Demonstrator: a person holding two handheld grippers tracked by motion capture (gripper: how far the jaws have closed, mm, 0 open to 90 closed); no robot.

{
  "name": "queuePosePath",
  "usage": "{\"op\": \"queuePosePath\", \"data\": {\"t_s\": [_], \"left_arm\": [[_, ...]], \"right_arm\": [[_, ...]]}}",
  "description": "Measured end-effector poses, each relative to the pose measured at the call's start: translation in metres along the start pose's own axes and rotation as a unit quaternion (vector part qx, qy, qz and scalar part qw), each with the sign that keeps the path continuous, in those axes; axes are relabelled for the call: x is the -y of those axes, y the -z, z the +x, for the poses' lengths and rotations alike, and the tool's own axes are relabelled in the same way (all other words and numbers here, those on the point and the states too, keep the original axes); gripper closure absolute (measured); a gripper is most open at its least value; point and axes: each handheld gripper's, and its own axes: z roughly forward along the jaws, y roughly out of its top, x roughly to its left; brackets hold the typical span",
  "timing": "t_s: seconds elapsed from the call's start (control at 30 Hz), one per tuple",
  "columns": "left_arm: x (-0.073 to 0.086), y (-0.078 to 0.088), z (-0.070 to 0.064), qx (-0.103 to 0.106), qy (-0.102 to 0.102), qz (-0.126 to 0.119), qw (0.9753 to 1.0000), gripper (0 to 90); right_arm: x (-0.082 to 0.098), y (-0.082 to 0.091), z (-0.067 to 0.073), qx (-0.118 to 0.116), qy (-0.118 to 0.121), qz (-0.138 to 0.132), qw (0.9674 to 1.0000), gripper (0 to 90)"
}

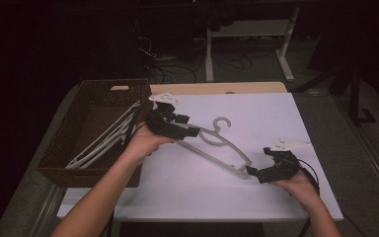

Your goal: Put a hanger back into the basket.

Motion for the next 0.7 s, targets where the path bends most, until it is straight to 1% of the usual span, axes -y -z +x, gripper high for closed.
{"op": "queuePosePath", "data": {"t_s": [0.07, 0.13, 0.27, 0.37, 0.43, 0.5, 0.57, 0.63, 0.7], "left_arm": [[0.002, -0.014, -0.002, 0.003, -0.001, 0.009, 1.0000, 43.7], [0.005, -0.028, -0.004, 0.011, 0.002, 0.017, 0.9998, 51.5], [0.013, -0.057, -0.008, 0.011, -0.001, 0.038, 0.9992, 66.9], [0.018, -0.077, -0.011, 0.013, -0.001, 0.058, 0.9982, 76.8], [0.022, -0.089, -0.013, 0.015, -0.002, 0.066, 0.9977, 84.7], [0.024, -0.101, -0.016, 0.017, -0.005, 0.073, 0.9972, 89.6], [0.026, -0.113, -0.019, 0.017, -0.007, 0.079, 0.9967, 89.8], [0.026, -0.124, -0.024, 0.015, -0.013, 0.084, 0.9962, 89.8], [0.027, -0.136, -0.028, 0.019, -0.015, 0.086, 0.9960, 89.8]], "right_arm": [[0.000, 0.000, 0.000, 0.000, 0.001, 0.001, 1.0000, 0.0], [0.000, 0.000, 0.000, 0.000, 0.001, 0.000, 1.0000, 0.0], [0.000, 0.000, 0.001, -0.001, 0.001, 0.001, 1.0000, 0.0], [0.000, 0.000, 0.000, -0.001, 0.000, 0.001, 1.0000, 0.0], [0.000, 0.000, 0.000, -0.002, 0.001, 0.001, 1.0000, 0.0], [0.000, 0.000, 0.000, -0.002, 0.001, 0.000, 1.0000, 0.0], [0.000, 0.000, 0.000, -0.002, 0.001, 0.000, 1.0000, 0.0], [0.000, 0.000, 0.000, -0.003, 0.003, 0.001, 1.0000, 0.0], [0.000, 0.000, 0.000, -0.003, 0.003, 0.001, 1.0000, 0.0]]}}
